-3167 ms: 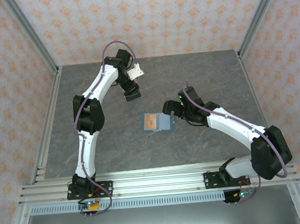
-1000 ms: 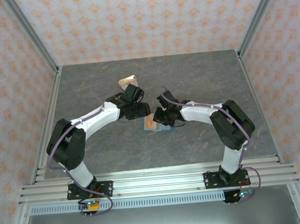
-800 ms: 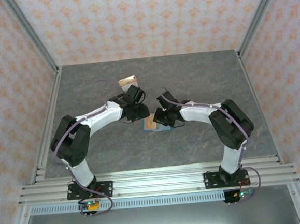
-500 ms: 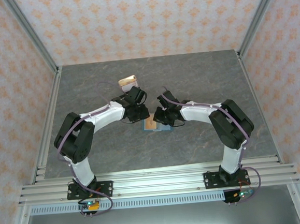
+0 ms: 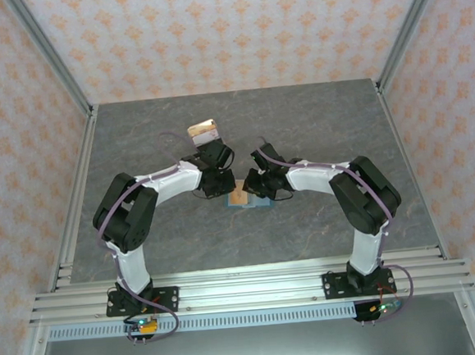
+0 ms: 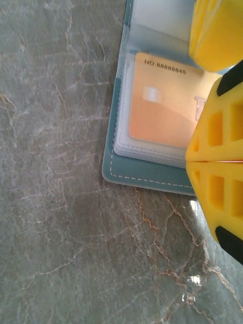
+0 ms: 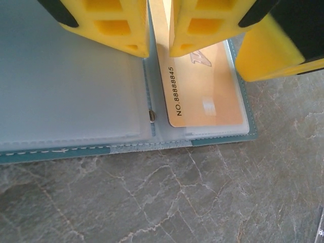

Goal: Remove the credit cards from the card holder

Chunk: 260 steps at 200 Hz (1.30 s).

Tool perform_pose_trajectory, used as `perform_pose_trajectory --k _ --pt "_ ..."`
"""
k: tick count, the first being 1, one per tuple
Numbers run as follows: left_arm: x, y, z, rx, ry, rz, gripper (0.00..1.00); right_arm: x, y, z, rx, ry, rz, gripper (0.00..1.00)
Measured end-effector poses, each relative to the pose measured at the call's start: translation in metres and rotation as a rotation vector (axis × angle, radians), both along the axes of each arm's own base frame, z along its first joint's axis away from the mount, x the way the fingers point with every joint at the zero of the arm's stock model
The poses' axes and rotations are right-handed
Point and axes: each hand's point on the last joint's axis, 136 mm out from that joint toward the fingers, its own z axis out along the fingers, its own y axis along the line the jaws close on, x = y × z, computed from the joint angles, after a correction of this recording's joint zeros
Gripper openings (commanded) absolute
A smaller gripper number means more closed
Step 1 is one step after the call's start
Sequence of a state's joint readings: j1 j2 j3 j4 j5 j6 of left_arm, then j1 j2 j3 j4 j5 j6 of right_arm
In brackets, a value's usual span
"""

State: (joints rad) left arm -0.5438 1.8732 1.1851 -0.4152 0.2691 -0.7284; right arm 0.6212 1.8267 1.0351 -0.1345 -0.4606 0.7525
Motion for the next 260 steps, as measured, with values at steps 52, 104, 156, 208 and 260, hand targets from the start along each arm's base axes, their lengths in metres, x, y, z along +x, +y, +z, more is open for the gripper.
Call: perform_pose_trajectory --k 52,104,156,208,260 --pt "-0.0003 0.001 -0.0031 0.011 0.001 -0.012 0.02 0.0001 -0.001 -0.0012 0.009 0.006 0.0 0.18" --pt "0.0003 0.003 -0.0041 0.022 -0.005 -0.012 0.0 0.0007 0.0 -0.0024 0.021 0.009 0.003 0.18" --pt "0.001 0.0025 -0.0071 0.02 -0.008 -0.011 0.0 0.0011 0.0042 -0.0017 0.055 0.012 0.01 0.18" --pt "0.001 0.0025 -0.0076 0.02 -0.007 -0.011 0.0 0.0006 0.0053 -0.0024 0.075 0.02 0.013 0.17" --pt "0.0012 0.0028 -0.0076 0.022 -0.008 -0.011 0.0 0.0004 0.0034 -0.0043 0.079 0.021 0.009 0.09"
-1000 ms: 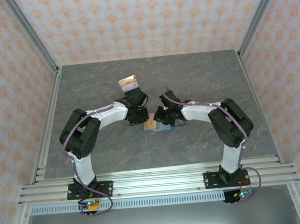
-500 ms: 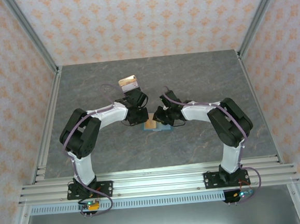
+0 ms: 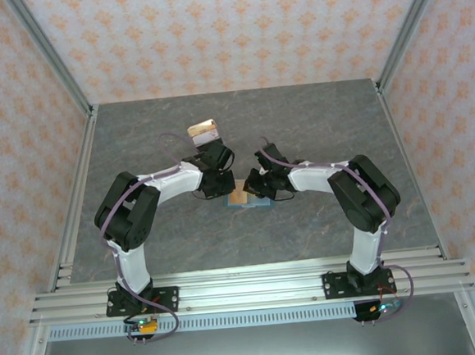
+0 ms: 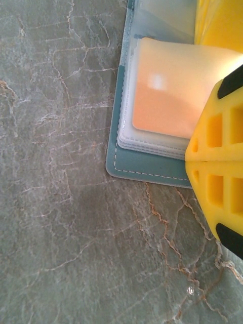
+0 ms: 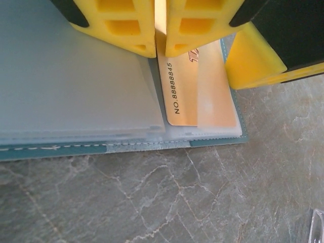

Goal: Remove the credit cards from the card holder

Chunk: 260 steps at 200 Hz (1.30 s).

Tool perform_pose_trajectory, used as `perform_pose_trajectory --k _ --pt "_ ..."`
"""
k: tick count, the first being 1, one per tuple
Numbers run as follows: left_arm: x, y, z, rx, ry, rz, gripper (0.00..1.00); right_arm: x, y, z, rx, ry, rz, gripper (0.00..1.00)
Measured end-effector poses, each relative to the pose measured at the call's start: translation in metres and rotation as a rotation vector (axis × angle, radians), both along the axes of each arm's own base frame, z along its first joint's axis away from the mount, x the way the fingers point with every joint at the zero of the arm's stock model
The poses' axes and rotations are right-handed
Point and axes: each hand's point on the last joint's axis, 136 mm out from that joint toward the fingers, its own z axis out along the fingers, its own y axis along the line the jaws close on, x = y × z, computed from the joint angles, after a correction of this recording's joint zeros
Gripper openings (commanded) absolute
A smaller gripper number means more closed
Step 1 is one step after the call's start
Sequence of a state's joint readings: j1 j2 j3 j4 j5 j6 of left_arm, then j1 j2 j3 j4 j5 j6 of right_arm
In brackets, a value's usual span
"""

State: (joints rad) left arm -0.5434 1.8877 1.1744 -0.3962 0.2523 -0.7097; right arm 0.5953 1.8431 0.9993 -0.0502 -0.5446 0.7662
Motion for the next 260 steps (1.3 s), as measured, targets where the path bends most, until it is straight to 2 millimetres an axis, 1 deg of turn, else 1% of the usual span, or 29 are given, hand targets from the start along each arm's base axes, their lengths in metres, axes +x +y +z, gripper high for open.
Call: perform_pose_trajectory --k 29,76,90,119,140,155,187,213,229,260 --pt "0.001 0.001 0.0 0.006 -0.005 0.002 0.0 0.001 -0.002 0.002 0.005 -0.01 0.002 0.06" --pt "0.001 0.002 0.0 0.015 -0.007 0.003 0.01 0.002 -0.01 0.013 -0.001 -0.048 0.0 0.06" --pt "0.002 0.002 0.0 0.016 -0.007 0.003 0.01 0.002 -0.011 0.013 -0.004 -0.05 0.0 0.08" --pt "0.002 0.002 -0.001 0.017 -0.004 0.003 0.01 0.001 -0.011 0.012 -0.003 -0.044 0.006 0.18" --pt "0.003 0.001 0.0 0.017 -0.003 0.002 0.01 -0.001 -0.01 0.005 -0.003 -0.025 0.011 0.24" --pt "0.003 0.001 -0.001 0.017 -0.002 0.002 0.01 -0.002 -0.01 0.001 -0.006 -0.014 0.01 0.25" --pt "0.003 0.0 -0.001 0.015 -0.001 0.001 0.01 -0.001 -0.008 0.001 0.002 -0.011 0.015 0.28" --pt "0.003 0.0 -0.001 0.015 -0.001 0.001 0.01 -0.001 -0.007 0.001 0.008 -0.007 0.018 0.26" --pt "0.003 0.0 -0.001 0.015 -0.001 0.001 0.01 -0.001 -0.007 0.001 0.013 -0.005 0.021 0.22" --pt "0.003 0.0 -0.001 0.015 -0.001 0.001 0.01 -0.001 -0.007 0.001 0.013 -0.005 0.021 0.09"
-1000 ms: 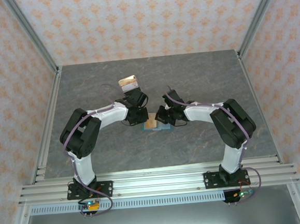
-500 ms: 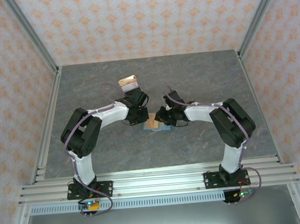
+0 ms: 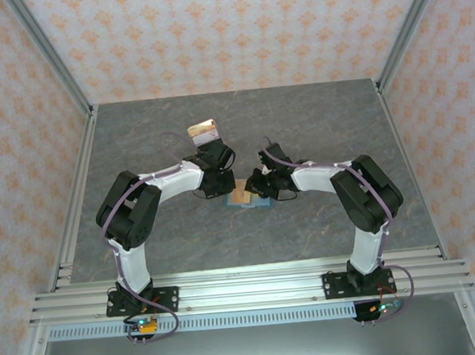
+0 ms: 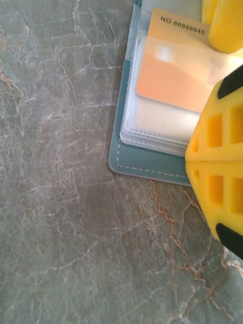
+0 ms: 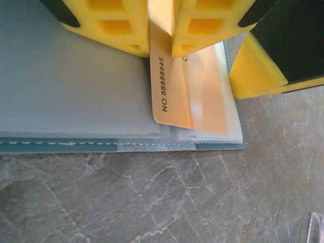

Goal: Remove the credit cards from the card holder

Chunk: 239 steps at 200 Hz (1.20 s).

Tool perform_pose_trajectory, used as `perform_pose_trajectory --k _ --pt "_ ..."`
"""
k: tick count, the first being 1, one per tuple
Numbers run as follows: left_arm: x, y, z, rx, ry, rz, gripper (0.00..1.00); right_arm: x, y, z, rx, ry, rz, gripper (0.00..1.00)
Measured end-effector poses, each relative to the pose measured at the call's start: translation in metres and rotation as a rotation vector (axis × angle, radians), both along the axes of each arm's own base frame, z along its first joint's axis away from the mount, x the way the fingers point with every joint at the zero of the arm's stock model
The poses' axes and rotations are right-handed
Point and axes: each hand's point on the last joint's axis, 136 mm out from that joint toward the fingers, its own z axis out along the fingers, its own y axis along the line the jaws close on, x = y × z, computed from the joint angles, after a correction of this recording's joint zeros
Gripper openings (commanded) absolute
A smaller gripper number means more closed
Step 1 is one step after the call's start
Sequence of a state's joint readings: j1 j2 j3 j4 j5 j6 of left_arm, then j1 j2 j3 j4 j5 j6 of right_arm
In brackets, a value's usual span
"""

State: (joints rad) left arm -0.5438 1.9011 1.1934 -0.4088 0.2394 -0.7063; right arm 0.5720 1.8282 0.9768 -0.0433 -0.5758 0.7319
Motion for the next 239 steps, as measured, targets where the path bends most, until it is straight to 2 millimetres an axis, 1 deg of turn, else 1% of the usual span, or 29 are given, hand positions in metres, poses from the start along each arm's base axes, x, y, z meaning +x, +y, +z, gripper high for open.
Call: perform_pose_trajectory --k 17,35,57,74,94,107,119,152,170,183,194,206,239 --pt "0.0 0.0 0.0 0.0 0.0 0.0 0.04 0.0 -0.001 0.0 -0.003 -0.006 -0.001 0.05" --pt "0.0 0.0 0.0 0.0 0.0 0.0 0.09 0.0 -0.003 0.004 -0.006 -0.022 -0.008 0.03" --pt "0.0 0.0 0.001 0.001 -0.001 -0.001 0.16 -0.004 -0.015 0.011 -0.024 -0.052 -0.032 0.0" --pt "-0.002 0.002 0.003 0.011 0.007 -0.011 0.24 -0.005 -0.024 0.02 -0.037 -0.083 -0.043 0.0" --pt "-0.003 0.003 0.011 0.027 0.009 -0.027 0.36 -0.004 -0.03 0.036 -0.033 -0.122 -0.04 0.0" --pt "-0.001 0.003 0.024 0.028 -0.006 -0.034 0.44 -0.002 -0.033 0.048 -0.025 -0.146 -0.04 0.0" --pt "0.003 0.002 0.041 0.02 -0.038 -0.043 0.5 -0.002 -0.035 0.059 -0.017 -0.172 -0.036 0.0" --pt "0.013 0.001 0.104 -0.051 -0.168 -0.026 0.63 0.0 -0.035 0.094 0.048 -0.249 -0.018 0.0" --pt "0.015 0.002 0.137 -0.138 -0.225 0.005 0.69 0.005 -0.033 0.117 0.122 -0.292 -0.019 0.0" --pt "0.018 0.003 0.156 -0.215 -0.261 0.031 0.71 0.011 -0.035 0.134 0.189 -0.325 -0.036 0.0" --pt "0.021 0.003 0.167 -0.276 -0.281 0.051 0.74 0.017 -0.038 0.147 0.249 -0.347 -0.057 0.0" --pt "0.022 0.0 0.175 -0.342 -0.287 0.064 0.75 0.021 -0.041 0.158 0.304 -0.361 -0.077 0.0" --pt "0.02 -0.021 0.182 -0.52 -0.256 0.074 0.77 0.027 -0.04 0.179 0.424 -0.376 -0.089 0.0"
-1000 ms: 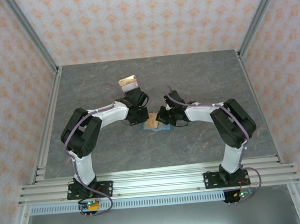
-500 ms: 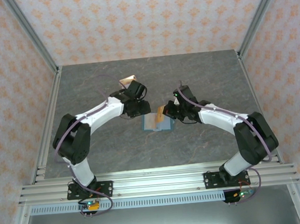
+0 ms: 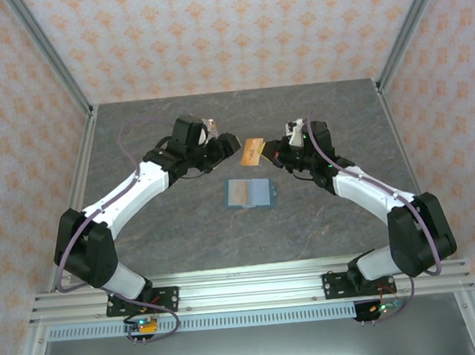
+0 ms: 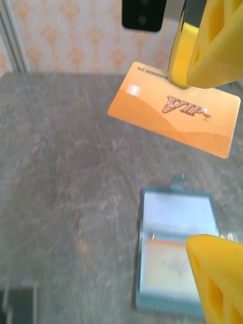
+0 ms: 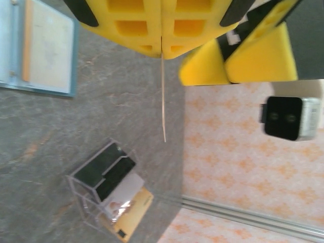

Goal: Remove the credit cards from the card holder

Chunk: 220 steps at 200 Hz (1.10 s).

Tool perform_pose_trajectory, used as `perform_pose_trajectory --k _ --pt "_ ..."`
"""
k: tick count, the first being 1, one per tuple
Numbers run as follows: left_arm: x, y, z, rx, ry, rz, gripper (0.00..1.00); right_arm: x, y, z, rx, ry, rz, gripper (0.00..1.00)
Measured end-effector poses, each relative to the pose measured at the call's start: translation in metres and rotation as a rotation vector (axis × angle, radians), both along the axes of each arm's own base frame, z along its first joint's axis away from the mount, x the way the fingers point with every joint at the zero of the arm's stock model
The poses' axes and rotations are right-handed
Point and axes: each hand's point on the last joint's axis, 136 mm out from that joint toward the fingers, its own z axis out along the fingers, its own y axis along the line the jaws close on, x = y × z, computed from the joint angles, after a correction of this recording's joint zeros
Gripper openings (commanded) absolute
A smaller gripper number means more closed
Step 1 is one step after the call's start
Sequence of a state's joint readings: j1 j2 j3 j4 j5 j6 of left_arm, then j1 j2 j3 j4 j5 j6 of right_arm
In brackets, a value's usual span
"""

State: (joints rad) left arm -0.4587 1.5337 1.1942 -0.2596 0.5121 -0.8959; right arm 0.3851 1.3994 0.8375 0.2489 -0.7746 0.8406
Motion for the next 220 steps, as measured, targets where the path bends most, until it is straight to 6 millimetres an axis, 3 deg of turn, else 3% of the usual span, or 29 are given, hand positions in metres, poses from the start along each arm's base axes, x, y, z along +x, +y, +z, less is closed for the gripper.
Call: perform_pose_trajectory --k 29,74,103,147,201,220 --pt "-0.002 -0.014 0.003 -0.126 0.02 -0.011 0.73 0.003 0.002 0.02 0.094 -0.021 0.009 0.0" --pt "0.0 -0.027 0.015 -0.287 0.026 0.003 0.43 0.006 0.003 0.037 0.169 -0.036 0.001 0.0" --pt "0.001 -0.035 0.028 -0.357 0.007 0.005 0.3 0.007 0.003 0.039 0.186 -0.026 -0.005 0.0" --pt "-0.003 -0.038 0.049 -0.408 -0.025 -0.004 0.2 0.008 0.002 0.042 0.201 -0.026 -0.01 0.0" --pt "-0.004 -0.038 0.053 -0.407 -0.041 -0.009 0.0 0.009 0.001 0.041 0.2 -0.02 -0.013 0.0" --pt "-0.005 -0.037 0.049 -0.389 -0.036 -0.009 0.0 0.008 0.001 0.035 0.181 -0.01 -0.011 0.13"
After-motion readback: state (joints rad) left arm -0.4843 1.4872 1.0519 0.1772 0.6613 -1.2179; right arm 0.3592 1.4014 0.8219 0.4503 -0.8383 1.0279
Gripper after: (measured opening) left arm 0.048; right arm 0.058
